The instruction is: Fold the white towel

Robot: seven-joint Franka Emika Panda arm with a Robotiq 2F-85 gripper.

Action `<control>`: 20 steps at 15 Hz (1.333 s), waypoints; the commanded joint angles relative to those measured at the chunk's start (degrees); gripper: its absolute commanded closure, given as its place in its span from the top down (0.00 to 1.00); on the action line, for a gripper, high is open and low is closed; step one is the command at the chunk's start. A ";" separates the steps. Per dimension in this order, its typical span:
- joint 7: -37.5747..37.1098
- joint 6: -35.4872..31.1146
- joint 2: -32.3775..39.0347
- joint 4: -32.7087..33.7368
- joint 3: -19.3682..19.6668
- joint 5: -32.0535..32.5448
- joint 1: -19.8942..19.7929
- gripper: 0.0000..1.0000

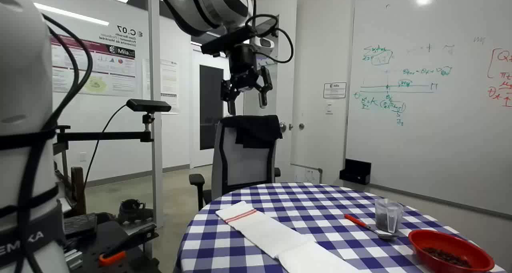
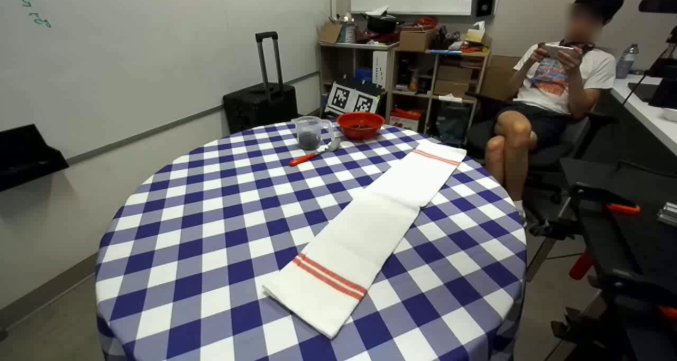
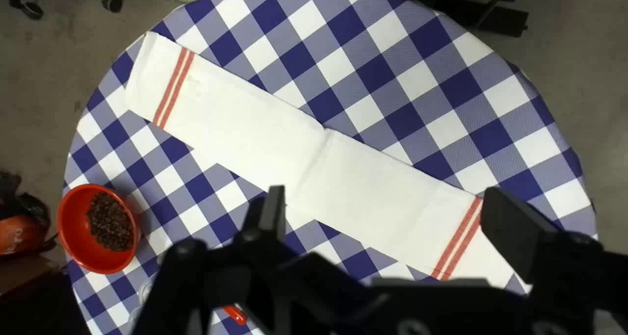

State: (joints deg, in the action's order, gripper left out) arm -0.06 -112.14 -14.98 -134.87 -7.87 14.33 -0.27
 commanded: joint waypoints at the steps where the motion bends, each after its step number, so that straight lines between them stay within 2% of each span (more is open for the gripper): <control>1: -0.27 0.17 0.07 0.10 1.22 0.30 1.32 1.00; 7: -0.27 0.17 0.07 0.10 1.22 0.30 1.32 1.00; 11: -16.17 -0.08 2.09 0.47 -1.61 7.43 0.30 1.00; 15: -30.36 0.78 5.05 1.89 -3.01 9.87 0.68 1.00; 17: -34.52 0.39 6.33 2.41 -3.12 8.42 1.30 1.00; 20: -36.80 -2.78 7.61 2.31 -2.45 6.90 2.21 1.00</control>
State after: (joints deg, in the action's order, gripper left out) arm -33.88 -112.98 -9.53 -134.01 -10.95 22.36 0.97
